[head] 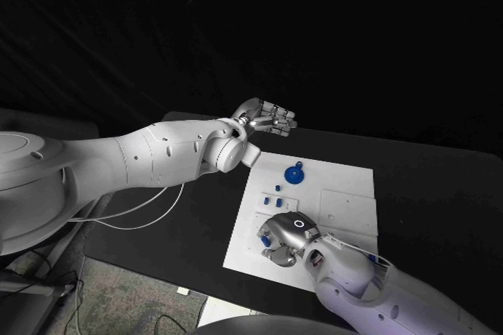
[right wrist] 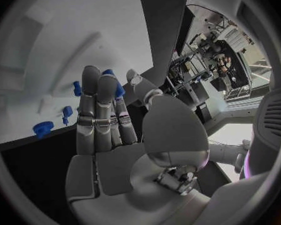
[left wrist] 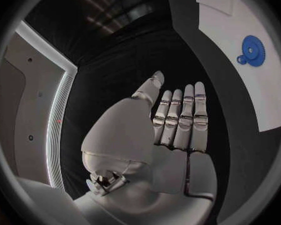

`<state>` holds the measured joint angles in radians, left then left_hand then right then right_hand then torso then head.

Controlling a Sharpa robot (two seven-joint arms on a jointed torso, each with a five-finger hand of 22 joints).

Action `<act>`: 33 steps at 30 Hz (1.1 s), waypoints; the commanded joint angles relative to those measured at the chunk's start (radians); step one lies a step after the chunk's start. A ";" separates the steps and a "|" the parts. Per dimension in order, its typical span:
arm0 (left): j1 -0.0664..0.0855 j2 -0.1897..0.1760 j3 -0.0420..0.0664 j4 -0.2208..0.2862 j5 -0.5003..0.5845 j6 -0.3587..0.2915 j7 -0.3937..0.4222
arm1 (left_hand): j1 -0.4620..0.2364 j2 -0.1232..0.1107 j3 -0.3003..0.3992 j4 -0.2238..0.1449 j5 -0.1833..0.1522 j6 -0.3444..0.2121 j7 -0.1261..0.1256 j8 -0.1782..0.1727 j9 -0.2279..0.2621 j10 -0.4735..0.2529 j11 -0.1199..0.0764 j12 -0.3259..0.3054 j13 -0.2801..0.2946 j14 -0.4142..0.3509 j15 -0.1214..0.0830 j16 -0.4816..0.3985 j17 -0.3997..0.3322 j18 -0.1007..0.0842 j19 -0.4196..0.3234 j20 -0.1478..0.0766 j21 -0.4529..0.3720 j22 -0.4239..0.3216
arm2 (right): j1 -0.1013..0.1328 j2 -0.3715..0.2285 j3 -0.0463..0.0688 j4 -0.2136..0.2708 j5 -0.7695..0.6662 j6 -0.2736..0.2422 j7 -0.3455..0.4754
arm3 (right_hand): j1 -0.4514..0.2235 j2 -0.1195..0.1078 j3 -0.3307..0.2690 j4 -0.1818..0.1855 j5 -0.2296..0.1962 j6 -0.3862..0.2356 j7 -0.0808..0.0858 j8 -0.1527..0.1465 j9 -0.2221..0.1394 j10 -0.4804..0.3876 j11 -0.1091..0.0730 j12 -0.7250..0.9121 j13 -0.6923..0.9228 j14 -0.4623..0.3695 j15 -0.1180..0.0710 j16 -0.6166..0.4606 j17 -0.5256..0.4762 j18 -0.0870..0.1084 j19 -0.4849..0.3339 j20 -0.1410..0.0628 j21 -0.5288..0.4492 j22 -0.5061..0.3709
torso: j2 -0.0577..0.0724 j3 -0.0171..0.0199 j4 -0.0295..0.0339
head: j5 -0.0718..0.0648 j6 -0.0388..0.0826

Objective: Assemble the parts on the task board

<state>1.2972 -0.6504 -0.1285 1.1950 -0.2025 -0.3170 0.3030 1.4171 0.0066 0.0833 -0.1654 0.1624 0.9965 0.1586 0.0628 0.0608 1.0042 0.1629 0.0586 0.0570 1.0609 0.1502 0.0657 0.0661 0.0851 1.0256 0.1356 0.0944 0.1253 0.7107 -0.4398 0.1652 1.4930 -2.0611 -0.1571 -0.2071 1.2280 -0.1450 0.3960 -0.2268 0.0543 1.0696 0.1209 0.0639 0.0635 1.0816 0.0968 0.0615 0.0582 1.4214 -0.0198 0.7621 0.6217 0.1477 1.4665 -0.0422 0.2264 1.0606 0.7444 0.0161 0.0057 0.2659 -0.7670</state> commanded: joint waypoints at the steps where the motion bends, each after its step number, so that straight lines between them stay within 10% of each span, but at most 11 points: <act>1: 0.002 0.000 0.001 0.000 -0.003 0.016 0.001 | -0.003 0.009 -0.005 0.001 -0.001 -0.005 0.001 -0.001 0.000 -0.006 0.004 0.005 0.001 -0.007 0.003 -0.005 -0.001 0.009 -0.008 0.001 -0.006 -0.001 | 0.000 -0.001 0.000 0.000 0.033 -0.028 0.014 | 0.024 -0.003 -0.035 0.023 -0.001 -0.007 0.000 -0.002 -0.001 -0.012 0.004 -0.001 -0.001 -0.001 0.008 0.000 -0.020 0.014 0.037 0.010 -0.010 -0.020 | 0.000 0.0008 0.0002 | -0.002 0.001; 26: 0.002 -0.004 0.001 -0.002 -0.003 0.017 0.000 | -0.001 0.008 -0.005 0.002 -0.001 -0.003 0.001 -0.001 0.000 -0.005 0.004 0.005 0.001 -0.007 0.003 -0.005 -0.001 0.009 -0.007 0.001 -0.006 -0.002 | 0.000 -0.042 0.001 0.040 0.105 -0.160 0.061 | 0.032 -0.020 -0.107 0.055 0.022 -0.035 -0.030 -0.001 -0.001 -0.007 -0.002 0.002 0.000 0.007 0.003 0.028 -0.045 0.010 0.039 0.005 0.025 -0.050 | 0.000 -0.0003 -0.0004 | -0.012 0.005; 33: 0.002 -0.010 0.001 -0.003 -0.001 0.017 0.003 | -0.002 0.008 -0.005 0.003 -0.002 -0.003 0.001 -0.001 0.000 -0.006 0.004 0.005 0.001 -0.006 0.003 -0.005 -0.001 0.009 -0.007 0.001 -0.007 -0.003 | 0.007 -0.096 0.045 0.091 0.286 -0.239 0.126 | 0.052 -0.020 -0.205 0.128 0.049 -0.052 -0.025 -0.001 -0.001 0.011 -0.007 0.003 0.001 0.011 0.000 0.034 -0.045 0.007 0.038 0.003 0.050 -0.069 | -0.001 0.0006 -0.0026 | -0.042 0.026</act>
<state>1.2972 -0.6596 -0.1287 1.1911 -0.2027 -0.3127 0.2973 1.4171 0.0066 0.0830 -0.1651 0.1624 0.9965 0.1587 0.0628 0.0608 1.0042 0.1629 0.0586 0.0570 1.0609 0.1502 0.0657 0.0661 0.0852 1.0256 0.1356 0.0944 0.1228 0.7141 -0.5299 0.2082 1.5763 -1.9017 -0.3251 -0.1408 1.2746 -0.1686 0.1930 -0.1003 0.1010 1.0195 0.0911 0.0638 0.0638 1.0894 0.0875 0.0615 0.0581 1.4305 -0.0174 0.7899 0.5773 0.1493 1.4664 -0.0422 0.2731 0.9915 0.7438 0.0158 0.0041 0.2354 -0.7492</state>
